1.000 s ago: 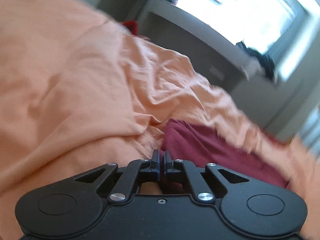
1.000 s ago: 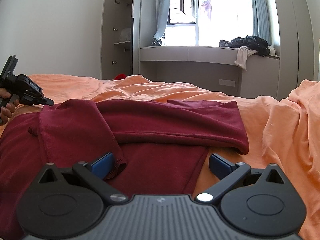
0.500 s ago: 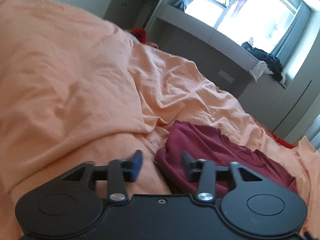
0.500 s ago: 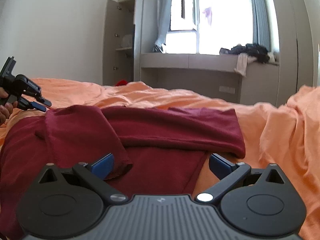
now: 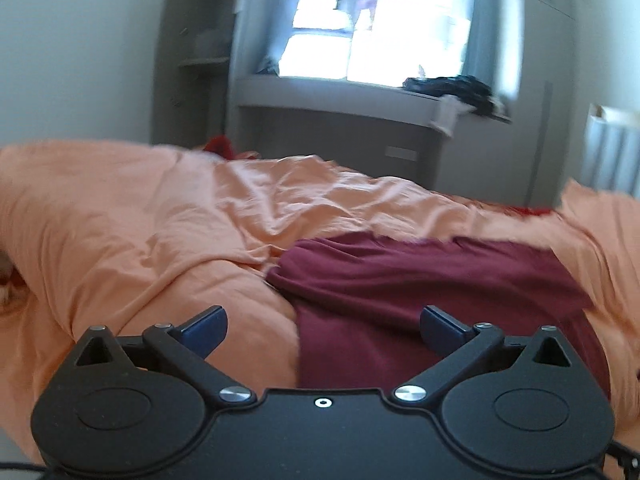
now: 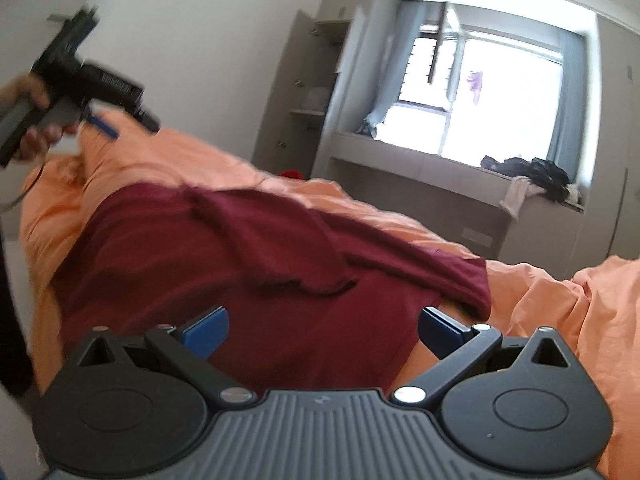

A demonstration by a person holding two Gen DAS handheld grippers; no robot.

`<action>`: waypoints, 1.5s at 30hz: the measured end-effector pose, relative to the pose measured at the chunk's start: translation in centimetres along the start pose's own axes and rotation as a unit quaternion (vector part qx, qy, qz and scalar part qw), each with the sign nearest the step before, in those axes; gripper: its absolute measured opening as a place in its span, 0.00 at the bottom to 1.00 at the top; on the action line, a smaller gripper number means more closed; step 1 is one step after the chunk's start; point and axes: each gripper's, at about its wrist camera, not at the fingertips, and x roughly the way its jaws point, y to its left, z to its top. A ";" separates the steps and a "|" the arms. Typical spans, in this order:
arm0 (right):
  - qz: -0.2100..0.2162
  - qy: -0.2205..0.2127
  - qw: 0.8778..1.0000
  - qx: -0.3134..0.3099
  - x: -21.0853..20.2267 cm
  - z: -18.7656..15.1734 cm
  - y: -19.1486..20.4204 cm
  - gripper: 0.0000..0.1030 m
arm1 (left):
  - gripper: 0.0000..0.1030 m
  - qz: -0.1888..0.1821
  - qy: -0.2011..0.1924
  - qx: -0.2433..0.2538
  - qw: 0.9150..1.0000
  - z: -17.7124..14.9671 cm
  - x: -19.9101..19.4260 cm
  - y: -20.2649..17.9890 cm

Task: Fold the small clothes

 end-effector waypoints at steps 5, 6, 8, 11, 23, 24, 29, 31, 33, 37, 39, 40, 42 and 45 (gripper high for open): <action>0.001 0.053 0.997 -0.063 -0.9 -1.5 2.9 1.00 | 0.99 -0.024 -0.003 0.050 0.998 -3.7 -2.9 -3.1; 0.004 0.065 0.995 -0.075 -1.0 -2.0 3.4 1.00 | 0.99 -0.027 -0.004 0.059 0.998 -4.4 -3.3 -3.7; 0.014 0.090 0.992 -0.092 -1.1 -2.7 4.5 1.00 | 0.99 -0.034 -0.001 0.076 0.997 -5.7 -3.7 -4.6; 0.014 0.125 0.981 -0.146 -1.0 -3.6 6.9 1.00 | 0.99 -0.044 0.007 0.088 0.995 -7.3 -4.2 -5.5; -0.080 0.139 0.944 -0.290 0.3 -5.7 11.1 0.82 | 0.99 -0.071 0.036 0.056 0.995 -9.7 -4.8 -4.3; -0.075 0.138 0.941 -0.300 0.3 -5.8 11.4 0.71 | 0.99 -0.074 0.036 0.056 0.995 -9.8 -4.9 -4.3; -0.043 0.153 0.934 -0.320 0.5 -6.4 12.5 0.47 | 0.99 -0.080 0.031 0.066 0.994 -10.1 -5.3 -4.3; -0.040 0.156 0.931 -0.327 0.6 -6.5 12.7 0.42 | 0.99 -0.085 0.031 0.066 0.994 -10.3 -5.3 -4.3; -0.035 0.165 0.932 -0.322 0.8 -6.5 12.7 0.13 | 0.99 -0.092 0.032 0.066 0.993 -10.4 -5.2 -4.5; -0.024 0.143 0.948 -0.284 0.1 -4.9 11.6 0.05 | 0.99 -0.126 0.025 0.094 0.987 -10.9 -5.9 -5.1; -0.022 0.123 0.960 -0.252 -0.9 -2.9 10.8 0.05 | 1.00 -0.151 0.015 0.119 0.981 -11.3 -6.6 -5.7; -0.017 0.115 0.966 -0.230 -1.4 -1.8 10.2 0.05 | 1.00 -0.159 0.008 0.136 0.978 -11.7 -7.0 -6.3; -0.005 0.094 0.978 -0.185 -2.6 0.7 8.7 0.05 | 1.00 -0.163 -0.002 0.171 0.972 -12.6 -7.5 -7.6; 0.006 0.064 0.987 -0.150 -4.2 3.6 7.0 0.05 | 1.00 -0.149 -0.005 0.205 0.967 -14.1 -7.4 -9.9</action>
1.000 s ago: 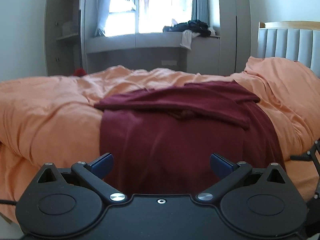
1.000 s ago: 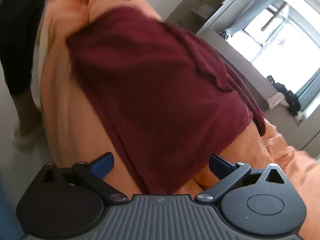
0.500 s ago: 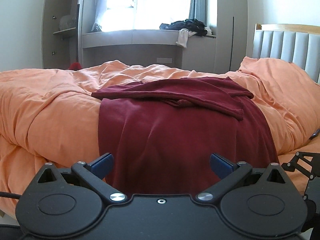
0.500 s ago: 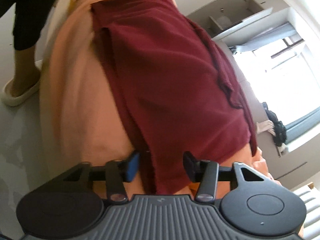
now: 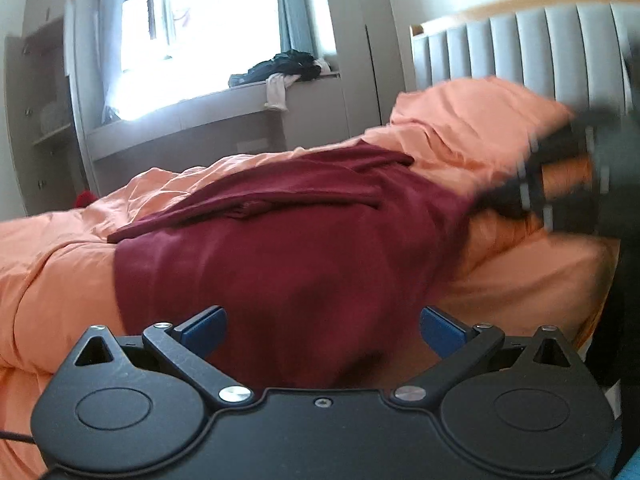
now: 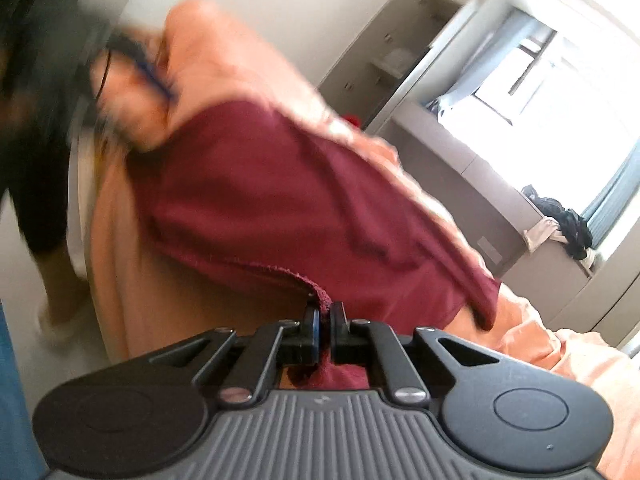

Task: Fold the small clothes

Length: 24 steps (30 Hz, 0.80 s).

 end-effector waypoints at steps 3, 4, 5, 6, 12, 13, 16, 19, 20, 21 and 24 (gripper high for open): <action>-0.003 -0.030 0.999 0.011 -1.2 1.6 -1.8 0.05 | 0.99 0.034 0.009 0.015 0.999 -0.2 1.5 -2.0; -0.004 -0.038 0.999 0.013 -1.4 2.0 -2.1 0.05 | 0.99 0.060 0.014 0.024 0.998 -0.1 2.0 -2.6; -0.008 -0.044 0.999 0.012 -1.8 2.2 -2.5 0.05 | 0.99 0.083 0.013 0.029 0.996 -0.1 2.5 -2.9; -0.013 -0.051 0.999 0.008 -2.2 2.5 -2.8 0.05 | 0.98 0.102 0.014 0.030 0.994 -0.1 2.9 -3.1; -0.046 -0.081 0.996 0.008 -4.2 2.3 -3.4 0.05 | 0.92 0.218 0.031 0.067 0.973 -0.3 3.5 -2.5; -0.054 -0.086 0.995 0.011 -4.6 2.2 -3.6 0.05 | 0.91 0.239 0.034 0.072 0.968 -0.4 3.5 -2.1; -0.070 -0.094 0.993 0.033 -5.1 1.9 -4.4 0.05 | 0.89 0.290 0.039 0.071 0.954 -0.7 2.9 -0.6; -0.083 -0.095 0.991 0.045 -5.6 1.6 -5.0 0.05 | 0.85 0.321 0.044 0.056 0.944 -0.6 2.1 0.6; -0.086 -0.094 0.991 0.049 -5.7 1.4 -5.1 0.04 | 0.82 0.325 0.043 0.052 0.943 -0.6 1.8 0.9; -0.087 -0.093 0.990 0.053 -5.9 1.2 -5.2 0.04 | 0.77 0.326 0.041 0.050 0.943 -0.5 1.7 1.2; -0.092 -0.089 0.990 0.060 -5.9 0.8 -5.3 0.04 | 0.55 0.323 0.047 0.057 0.944 -0.2 1.9 1.5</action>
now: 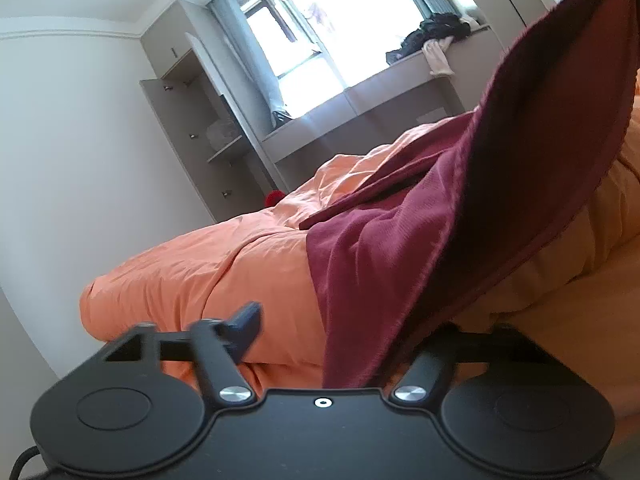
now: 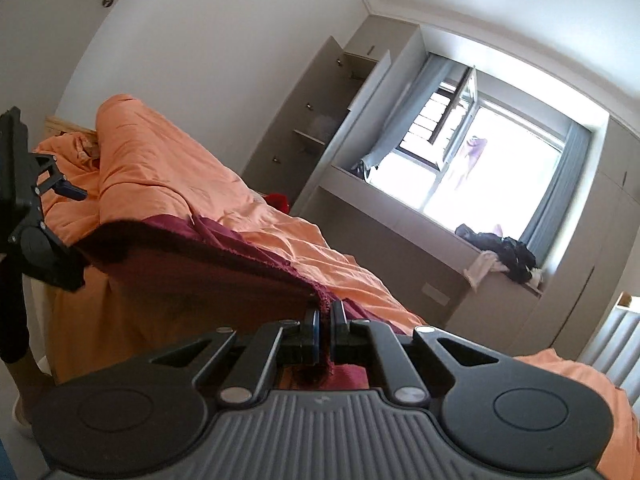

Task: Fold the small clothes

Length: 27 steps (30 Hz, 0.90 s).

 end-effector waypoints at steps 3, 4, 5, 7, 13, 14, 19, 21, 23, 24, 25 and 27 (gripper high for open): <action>-0.005 0.001 1.000 0.002 -0.1 -0.4 -0.1 0.04 | 0.22 -0.012 0.007 0.008 1.000 0.1 0.1 -0.1; -0.007 0.000 1.000 0.002 -0.1 -0.4 0.0 0.04 | 0.13 -0.014 0.005 0.006 1.000 0.2 0.0 -0.1; -0.009 0.000 1.000 0.004 -0.2 -0.5 0.0 0.04 | 0.08 -0.011 -0.002 0.003 1.000 0.1 -0.4 -0.1; -0.015 -0.002 1.000 0.002 -0.2 -0.6 0.3 0.04 | 0.06 0.001 -0.024 0.000 1.000 0.2 -1.0 -0.1; -0.058 -0.015 0.998 -0.012 -0.8 -1.3 1.9 0.05 | 0.05 0.020 -0.090 -0.021 0.996 1.1 -2.8 1.7; -0.065 -0.019 0.998 -0.006 -1.0 -1.5 2.0 0.05 | 0.05 0.015 -0.096 -0.031 0.995 1.4 -3.0 2.1; -0.108 -0.047 0.993 0.020 -2.6 -2.0 2.2 0.04 | 0.04 -0.004 -0.133 -0.066 0.989 3.3 -5.8 4.0; -0.122 -0.062 0.990 0.032 -3.7 -1.7 1.7 0.04 | 0.04 -0.013 -0.149 -0.075 0.986 4.0 -7.3 4.7; -0.137 -0.077 0.987 0.040 -5.1 -1.3 1.3 0.04 | 0.04 -0.024 -0.163 -0.080 0.983 4.6 -9.1 5.3; -0.143 -0.084 0.985 0.040 -6.0 -1.0 1.2 0.04 | 0.04 -0.032 -0.168 -0.082 0.982 4.9 -10.0 5.7; -0.147 -0.088 0.984 0.040 -6.7 -0.7 1.2 0.04 | 0.04 -0.041 -0.170 -0.084 0.981 5.1 -10.8 6.0; -0.152 -0.094 0.983 0.037 -8.2 -0.1 1.2 0.04 | 0.04 -0.051 -0.171 -0.089 0.980 5.3 -12.1 6.7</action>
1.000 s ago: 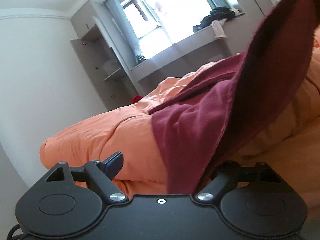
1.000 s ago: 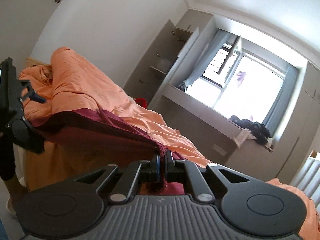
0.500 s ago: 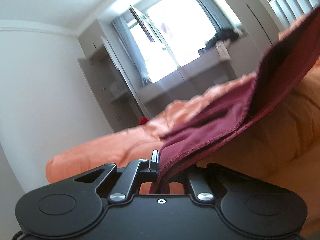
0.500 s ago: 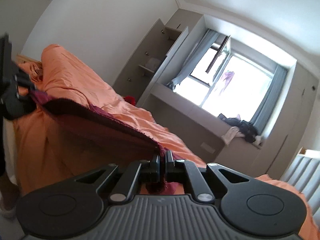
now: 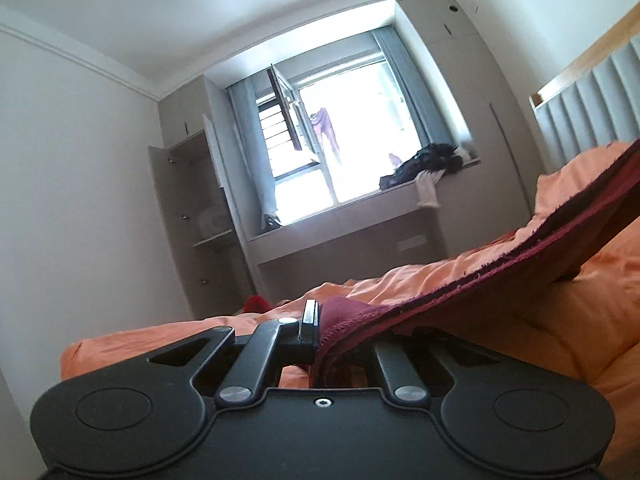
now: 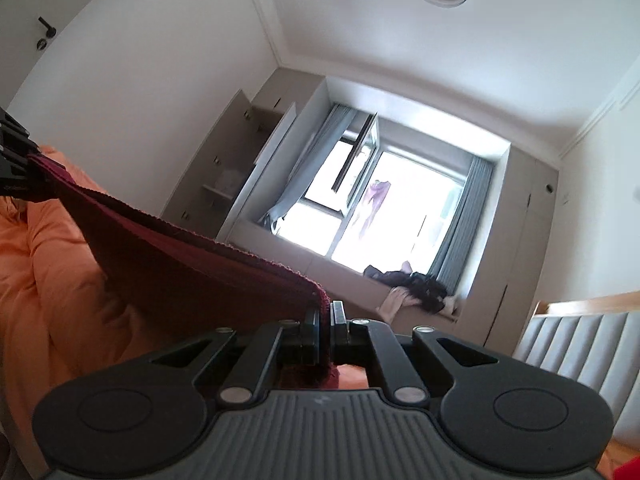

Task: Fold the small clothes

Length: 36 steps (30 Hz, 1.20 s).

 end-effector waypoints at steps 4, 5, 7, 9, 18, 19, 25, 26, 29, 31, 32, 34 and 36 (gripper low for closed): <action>-0.004 -0.017 1.000 -0.005 -2.4 1.6 -0.3 0.04 | 0.04 -0.015 -0.007 -0.013 1.000 1.4 -2.3 1.3; -0.007 -0.024 1.000 -0.008 -2.9 2.1 -0.4 0.04 | 0.04 -0.017 -0.012 -0.014 1.000 1.8 -2.8 1.6; -0.011 -0.036 0.999 -0.014 -3.5 3.2 -0.4 0.04 | 0.04 -0.021 -0.018 -0.016 0.999 2.6 -3.6 2.2; -0.011 -0.043 0.999 -0.010 -3.2 4.0 -0.6 0.04 | 0.04 -0.029 -0.016 -0.022 0.999 3.3 -3.3 2.4; -0.003 -0.020 1.000 -0.014 7.6 4.0 0.2 0.05 | 0.05 -0.042 0.029 -0.057 0.997 6.4 7.4 2.7; -0.005 -0.014 1.000 -0.018 9.3 3.9 0.5 0.05 | 0.05 -0.045 0.039 -0.069 0.996 6.8 9.2 2.8; -0.005 0.024 0.999 -0.038 19.7 2.9 2.9 0.05 | 0.06 -0.048 0.096 -0.104 0.989 7.7 20.2 2.8; -0.004 0.030 0.999 -0.037 21.1 2.6 3.2 0.05 | 0.06 -0.046 0.107 -0.106 0.987 7.5 21.9 2.8; 0.005 0.051 0.998 -0.031 25.4 1.4 4.1 0.05 | 0.06 -0.040 0.144 -0.111 0.983 6.4 27.4 2.5; 0.017 0.068 0.997 -0.017 28.2 0.4 4.7 0.05 | 0.06 -0.031 0.170 -0.108 0.979 5.1 30.7 2.2; 0.022 0.079 0.997 -0.013 29.4 -0.2 5.1 0.05 | 0.06 -0.028 0.182 -0.110 0.977 4.4 32.1 2.1; 0.032 0.099 0.995 -0.007 31.8 -1.6 6.0 0.05 | 0.06 -0.029 0.211 -0.118 0.970 2.9 35.1 1.9; 0.043 0.119 0.992 -0.003 33.6 -3.1 6.8 0.05 | 0.07 -0.035 0.233 -0.129 0.963 1.2 37.2 1.8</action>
